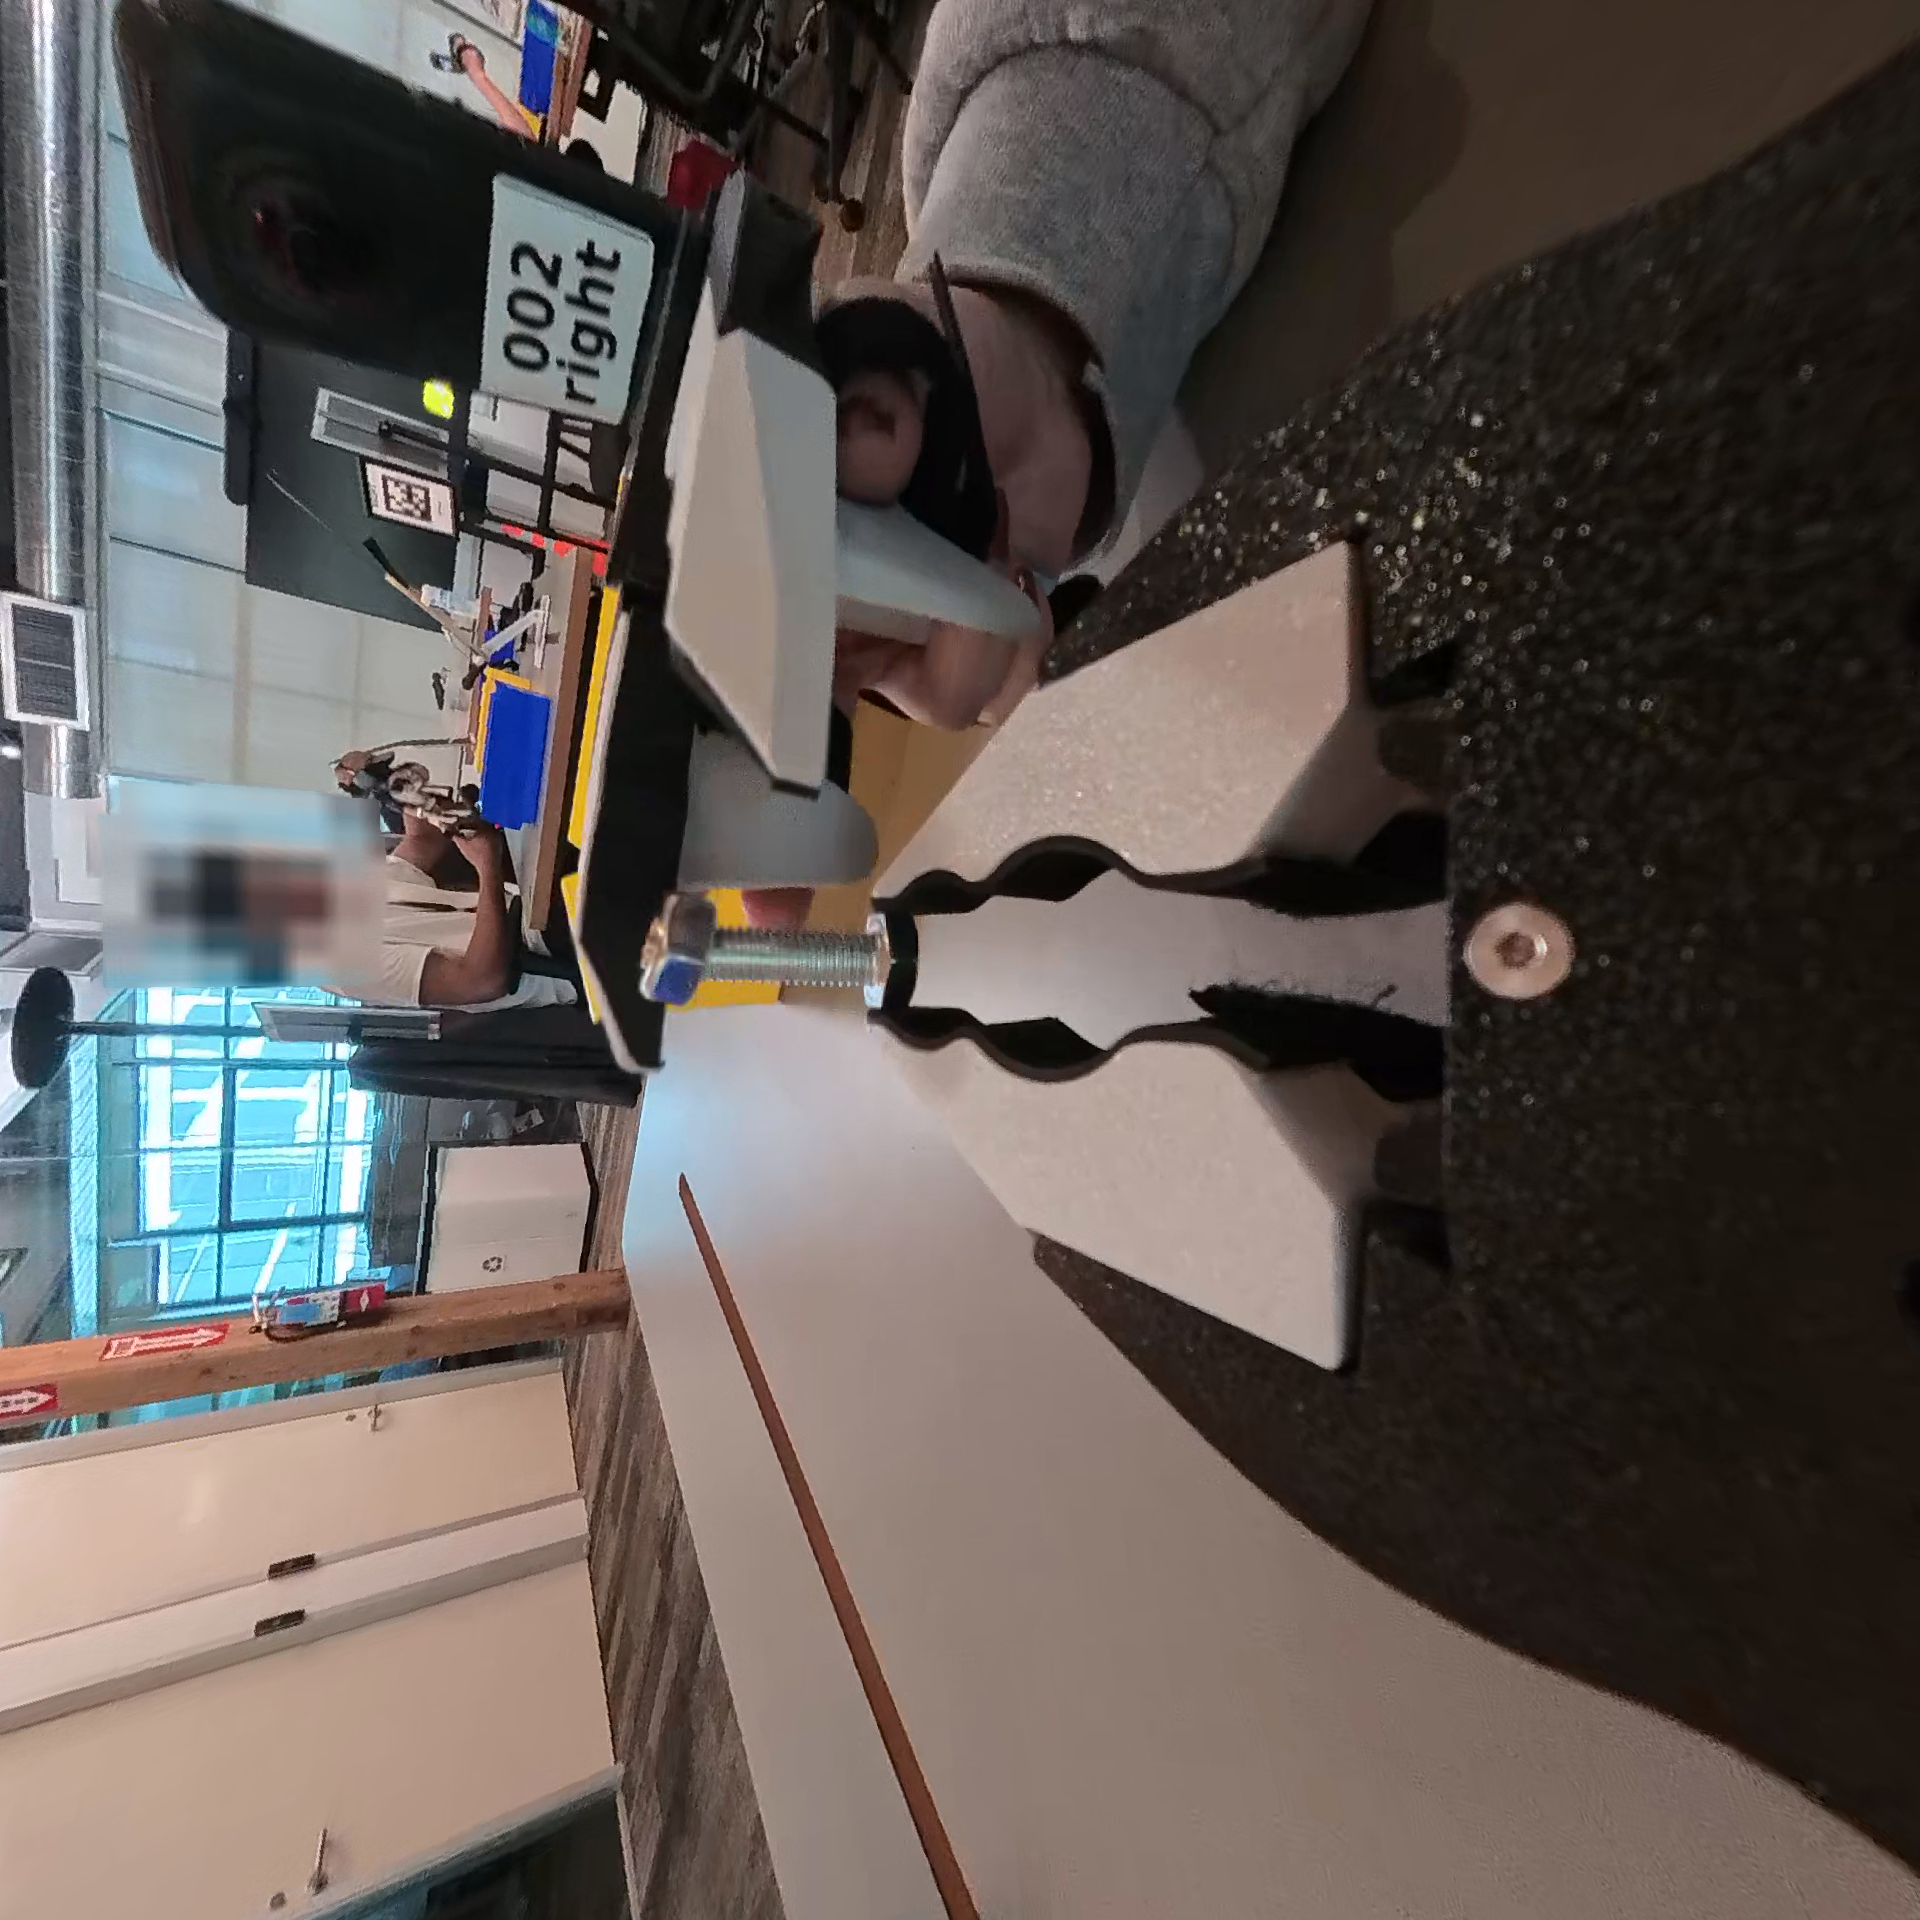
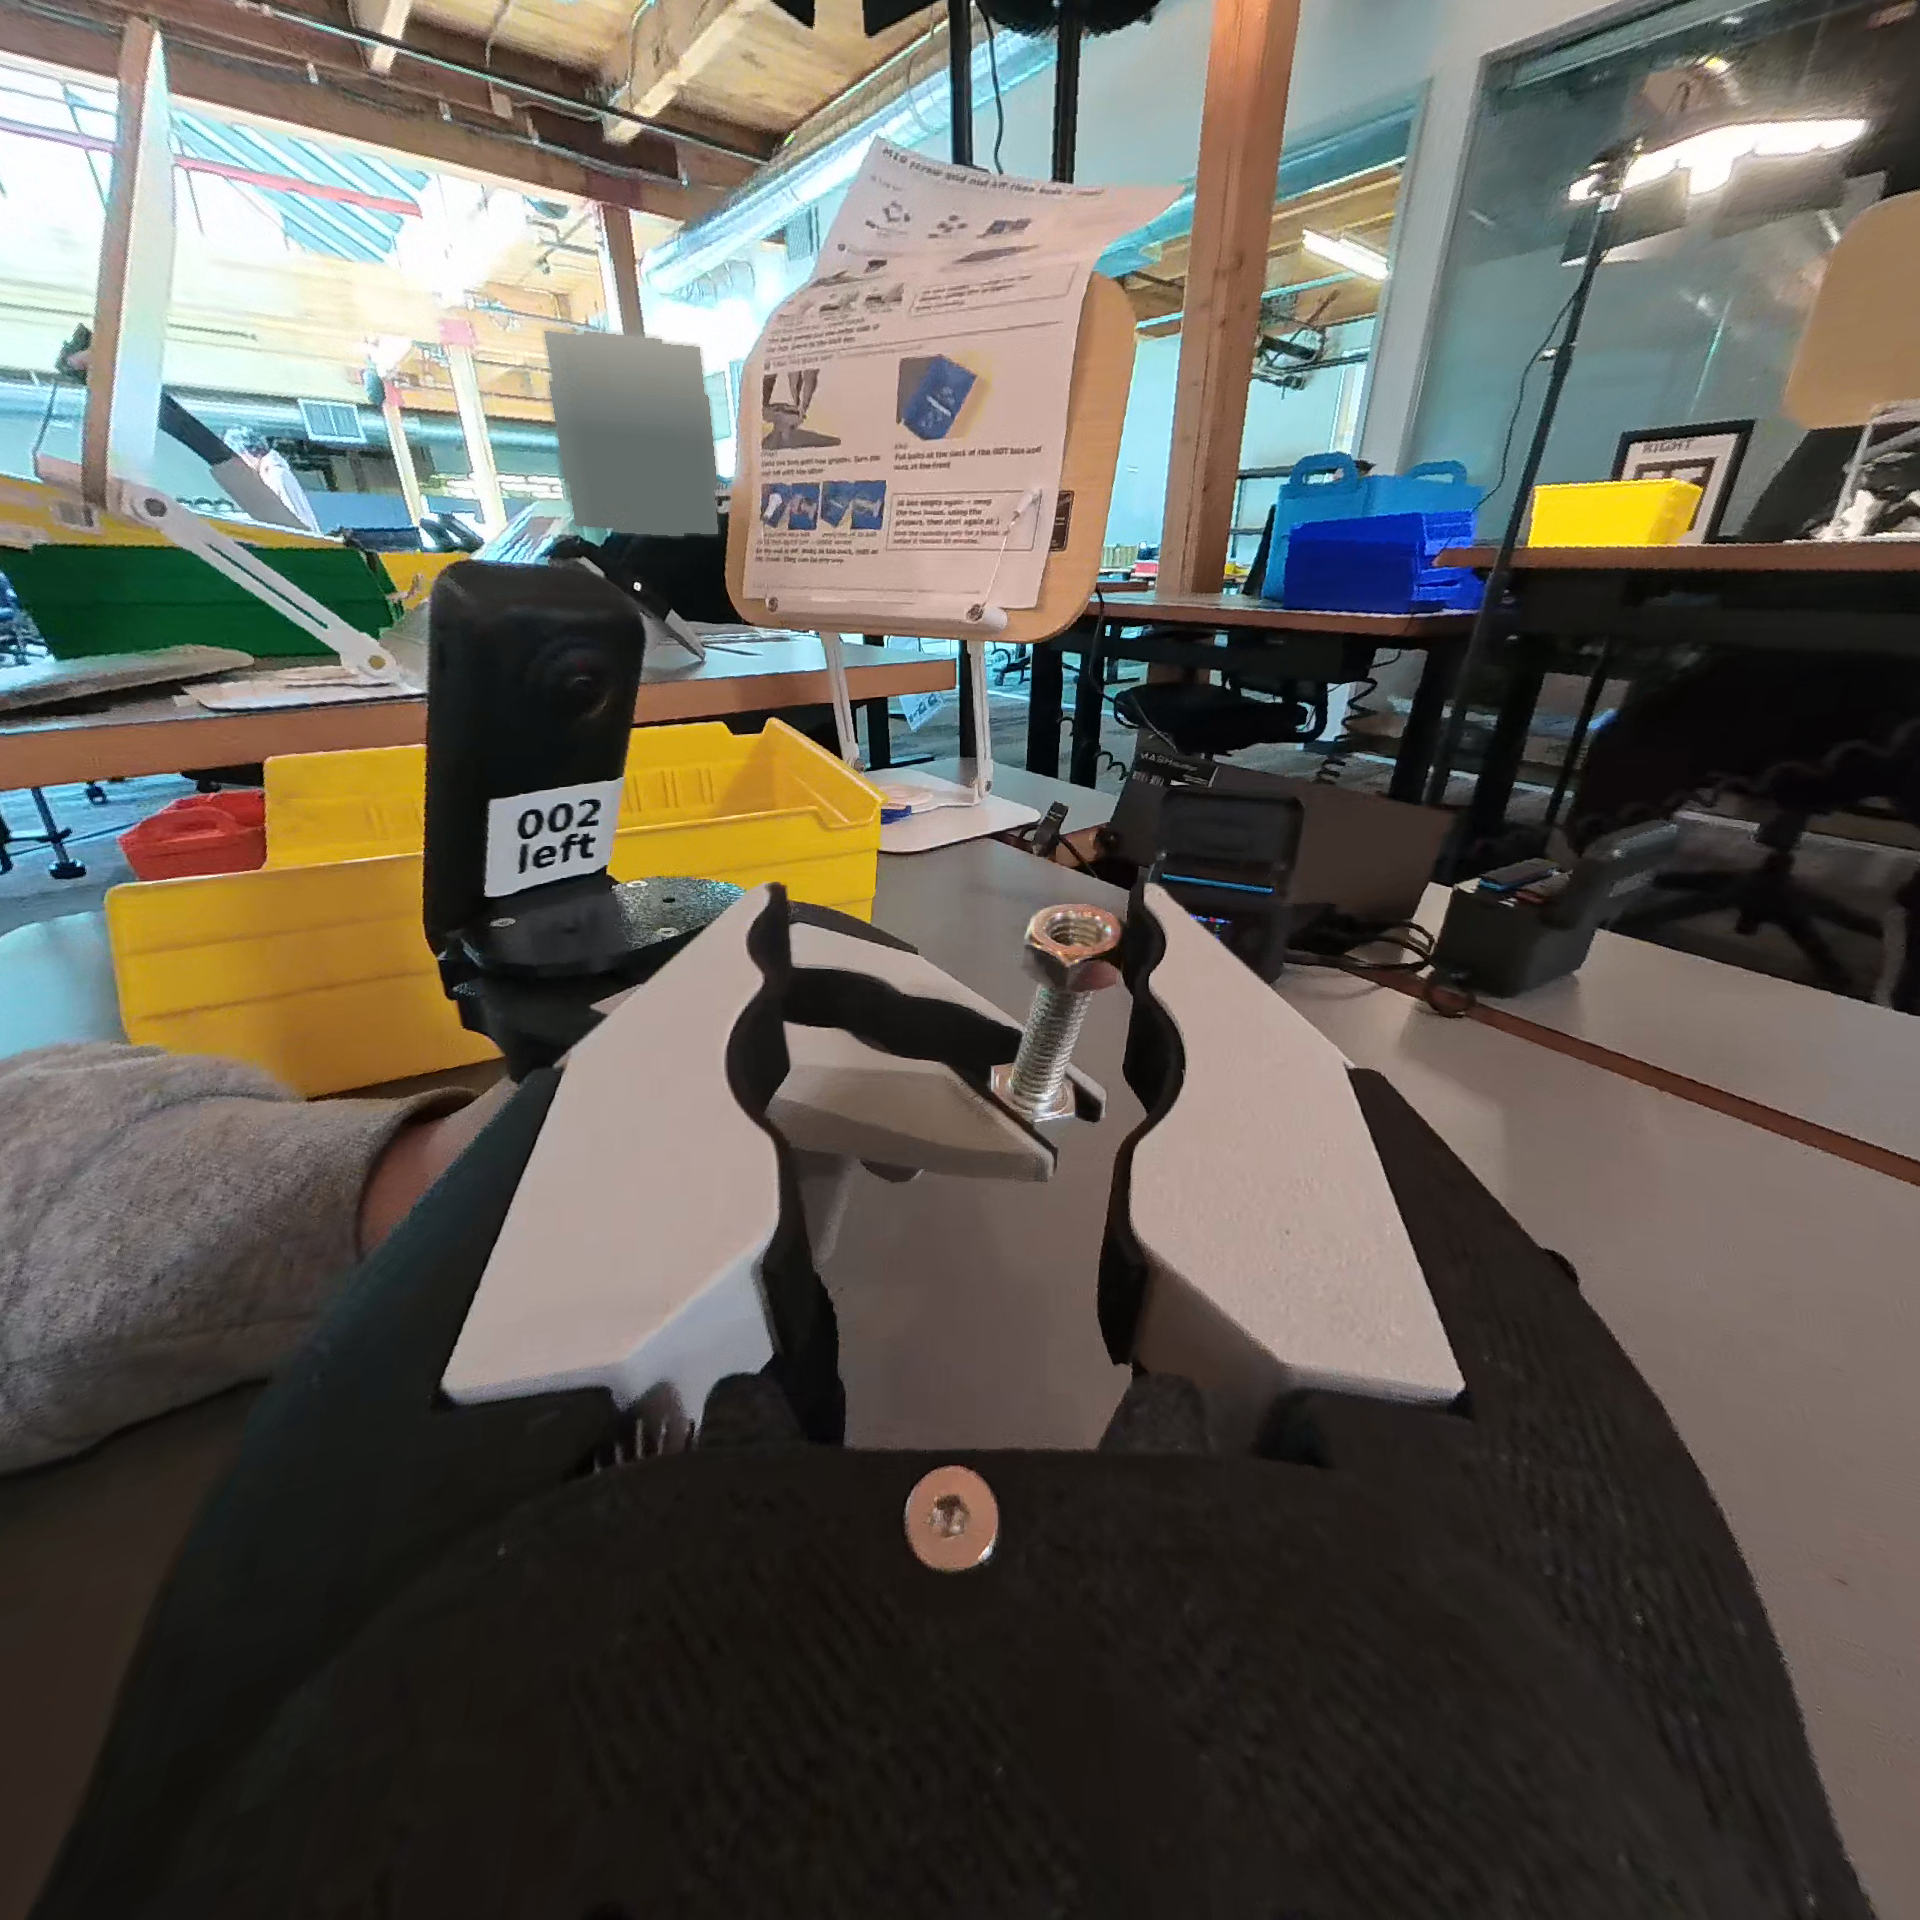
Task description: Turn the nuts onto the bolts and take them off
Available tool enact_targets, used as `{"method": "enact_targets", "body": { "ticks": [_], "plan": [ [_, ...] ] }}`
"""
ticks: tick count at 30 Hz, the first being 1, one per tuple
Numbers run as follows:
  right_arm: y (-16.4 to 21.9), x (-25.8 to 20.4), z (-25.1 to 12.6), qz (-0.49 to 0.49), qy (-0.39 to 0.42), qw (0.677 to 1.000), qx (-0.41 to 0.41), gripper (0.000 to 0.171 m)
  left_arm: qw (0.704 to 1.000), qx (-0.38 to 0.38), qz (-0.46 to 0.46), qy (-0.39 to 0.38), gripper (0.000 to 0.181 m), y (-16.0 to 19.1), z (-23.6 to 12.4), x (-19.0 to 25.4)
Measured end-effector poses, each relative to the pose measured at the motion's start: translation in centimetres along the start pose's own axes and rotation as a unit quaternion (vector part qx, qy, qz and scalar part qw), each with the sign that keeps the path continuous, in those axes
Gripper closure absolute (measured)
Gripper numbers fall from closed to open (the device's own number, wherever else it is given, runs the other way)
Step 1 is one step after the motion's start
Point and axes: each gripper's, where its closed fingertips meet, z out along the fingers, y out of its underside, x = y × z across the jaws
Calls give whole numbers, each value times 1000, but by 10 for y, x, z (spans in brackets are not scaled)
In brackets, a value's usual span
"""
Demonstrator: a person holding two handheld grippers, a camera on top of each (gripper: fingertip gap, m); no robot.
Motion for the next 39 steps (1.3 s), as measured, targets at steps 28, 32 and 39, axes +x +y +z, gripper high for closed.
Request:
{"method": "enact_targets", "body": {
  "ticks": [28,32,39],
  "plan": [
    [6,12,-6,-10,11,1000,-18,154,992,-14,-41,115,166,4,-1,23],
    [9,22,-1,-33,84,996,-19,154,995,-16,-43,87,166,5,1,16],
    [9,15,1,-38,73,996,-19,135,996,-13,-47,77,166,4,-1,11]
  ]
}}
